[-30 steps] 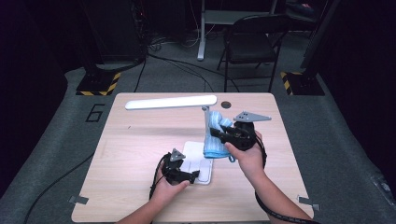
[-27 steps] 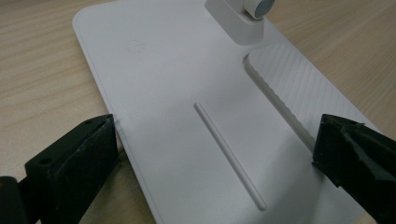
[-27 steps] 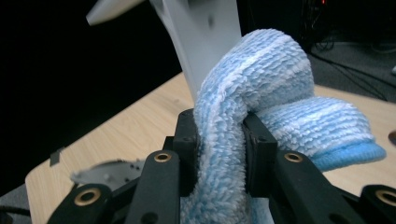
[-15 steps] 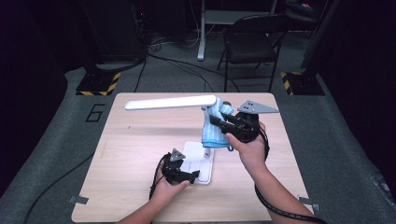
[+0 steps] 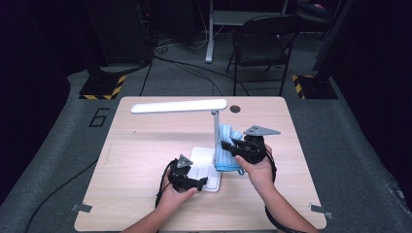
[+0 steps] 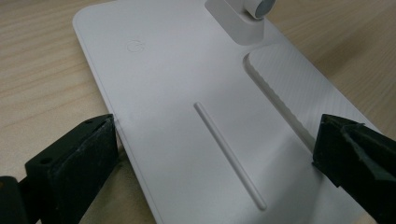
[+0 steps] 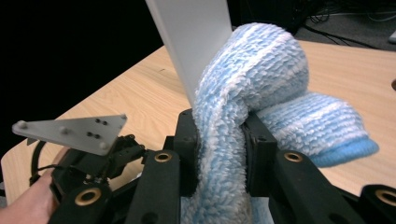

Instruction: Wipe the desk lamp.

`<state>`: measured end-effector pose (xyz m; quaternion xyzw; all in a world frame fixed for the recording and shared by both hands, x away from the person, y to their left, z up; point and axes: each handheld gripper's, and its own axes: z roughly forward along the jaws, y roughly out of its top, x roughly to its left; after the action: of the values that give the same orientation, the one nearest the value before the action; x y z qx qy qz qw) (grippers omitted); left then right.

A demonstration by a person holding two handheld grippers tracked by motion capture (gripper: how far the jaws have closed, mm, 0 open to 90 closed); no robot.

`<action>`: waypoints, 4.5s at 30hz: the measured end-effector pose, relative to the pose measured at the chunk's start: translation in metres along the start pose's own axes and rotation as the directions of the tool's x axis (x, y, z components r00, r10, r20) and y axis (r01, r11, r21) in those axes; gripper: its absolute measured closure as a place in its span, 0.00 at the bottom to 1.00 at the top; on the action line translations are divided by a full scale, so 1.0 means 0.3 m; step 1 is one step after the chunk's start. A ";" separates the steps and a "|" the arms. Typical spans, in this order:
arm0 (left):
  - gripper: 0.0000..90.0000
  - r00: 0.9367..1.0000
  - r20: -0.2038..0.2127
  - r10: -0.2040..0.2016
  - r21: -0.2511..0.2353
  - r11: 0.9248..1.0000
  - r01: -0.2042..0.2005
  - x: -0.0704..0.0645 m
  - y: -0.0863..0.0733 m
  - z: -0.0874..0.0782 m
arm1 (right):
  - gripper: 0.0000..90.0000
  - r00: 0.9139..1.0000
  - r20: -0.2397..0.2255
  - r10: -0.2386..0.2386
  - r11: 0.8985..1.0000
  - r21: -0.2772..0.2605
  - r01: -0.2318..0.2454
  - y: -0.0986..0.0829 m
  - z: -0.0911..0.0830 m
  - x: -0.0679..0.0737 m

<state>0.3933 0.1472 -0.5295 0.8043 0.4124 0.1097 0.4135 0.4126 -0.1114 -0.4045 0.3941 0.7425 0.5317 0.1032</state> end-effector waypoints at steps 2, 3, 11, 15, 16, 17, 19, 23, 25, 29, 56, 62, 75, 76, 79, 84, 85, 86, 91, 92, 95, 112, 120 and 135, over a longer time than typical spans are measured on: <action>0.00 1.000 0.000 0.003 0.002 1.000 -0.003 0.001 0.000 -0.001 | 0.79 1.000 0.005 0.002 1.000 -0.005 -0.002 -0.012 -0.005 -0.011; 0.00 1.000 0.000 0.000 0.000 1.000 0.000 0.000 0.000 0.000 | 0.79 1.000 0.007 0.006 1.000 -0.008 -0.006 -0.015 -0.010 -0.015; 0.00 1.000 0.000 0.004 0.003 1.000 -0.004 0.002 0.000 -0.001 | 0.79 1.000 0.018 -0.016 0.999 -0.036 0.017 -0.011 -0.049 -0.010; 0.00 1.000 0.000 0.003 0.003 1.000 -0.003 0.002 0.000 -0.001 | 0.79 0.999 0.023 -0.027 0.998 -0.049 0.029 -0.012 -0.075 -0.012; 0.00 1.000 0.000 0.004 0.003 1.000 -0.004 0.002 0.000 -0.001 | 0.79 0.999 0.030 -0.032 0.998 -0.050 0.034 -0.014 -0.082 -0.013; 0.00 1.000 0.000 0.003 0.003 1.000 -0.003 0.002 0.000 -0.001 | 0.79 0.998 0.038 -0.042 0.998 -0.053 0.044 -0.016 -0.092 -0.016; 0.00 1.000 0.000 0.003 0.003 1.000 -0.003 0.002 0.000 -0.001 | 0.78 0.998 0.046 -0.054 0.997 -0.058 0.056 -0.019 -0.107 -0.023; 0.00 1.000 0.000 0.004 0.003 1.000 -0.004 0.002 0.000 -0.001 | 0.78 0.996 0.072 -0.046 0.996 -0.069 0.051 -0.028 -0.144 -0.046; 0.00 1.000 0.000 0.004 0.003 1.000 -0.004 0.003 0.000 -0.001 | 0.78 0.996 0.083 -0.040 0.996 -0.073 0.046 -0.033 -0.165 -0.065; 0.00 1.000 0.000 0.003 0.003 1.000 -0.003 0.002 0.000 -0.001 | 0.78 0.994 0.108 -0.019 0.997 -0.078 0.027 -0.045 -0.203 -0.095; 0.00 1.000 0.003 0.003 0.001 1.000 -0.003 0.005 0.001 0.000 | 0.76 0.952 0.301 0.063 0.998 -0.043 -0.052 -0.297 -0.308 -0.268; 0.00 1.000 0.003 0.003 0.001 1.000 -0.003 0.005 0.001 0.000 | 0.75 0.937 0.341 0.069 0.998 -0.012 -0.069 -0.350 -0.304 -0.291; 0.00 1.000 0.004 0.004 0.001 1.000 -0.004 0.005 0.001 0.000 | 0.62 0.936 0.346 0.071 0.994 0.048 -0.093 -0.395 -0.273 -0.333; 0.00 1.000 0.004 0.004 0.002 1.000 -0.004 0.005 0.001 0.000 | 0.61 0.931 0.355 0.081 0.993 0.057 -0.108 -0.402 -0.267 -0.341; 0.00 1.000 0.004 0.008 0.003 1.000 -0.008 0.006 0.001 0.000 | 0.56 0.922 0.375 0.101 0.986 0.083 -0.142 -0.420 -0.261 -0.363; 0.00 1.000 0.006 0.008 0.003 1.000 -0.008 0.007 0.001 -0.001 | 0.49 0.890 0.438 0.124 0.981 0.080 -0.176 -0.434 -0.260 -0.384; 0.00 1.000 0.006 0.008 0.003 1.000 -0.008 0.007 0.001 -0.001 | 0.49 0.887 0.446 0.120 0.982 0.080 -0.173 -0.437 -0.258 -0.387; 0.00 1.000 0.006 0.008 0.002 1.000 -0.008 0.007 0.001 0.000 | 0.49 0.885 0.451 0.117 0.981 0.086 -0.173 -0.437 -0.257 -0.387; 0.00 1.000 0.006 0.008 0.003 1.000 -0.008 0.007 0.001 -0.001 | 0.50 0.868 0.496 0.035 0.984 0.134 -0.116 -0.436 -0.237 -0.367; 0.00 1.000 0.006 0.008 0.003 1.000 -0.008 0.007 0.001 -0.001 | 0.50 0.864 0.502 0.034 0.984 0.132 -0.116 -0.437 -0.233 -0.363; 0.00 1.000 0.006 0.008 0.002 1.000 -0.008 0.007 0.001 0.000 | 0.50 0.865 0.499 0.045 0.987 0.113 -0.117 -0.441 -0.234 -0.366; 0.00 1.000 0.011 0.011 0.003 1.000 -0.011 0.009 0.002 0.000 | 0.40 0.880 0.464 0.099 0.993 0.018 -0.121 -0.428 -0.268 -0.349; 0.00 1.000 0.016 0.006 0.001 1.000 -0.006 0.010 0.002 0.001 | 0.37 0.868 0.491 0.076 0.997 -0.014 -0.079 -0.387 -0.301 -0.317; 0.08 0.999 0.032 -0.003 -0.011 1.000 0.004 0.030 0.004 -0.009 | 0.38 0.917 0.398 0.019 1.000 -0.014 -0.015 -0.299 -0.274 -0.199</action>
<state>0.3985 0.1551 -0.5284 0.8030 0.4064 0.0981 0.4248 0.3628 -0.2222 -0.4646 0.4997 0.6997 0.4455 0.2493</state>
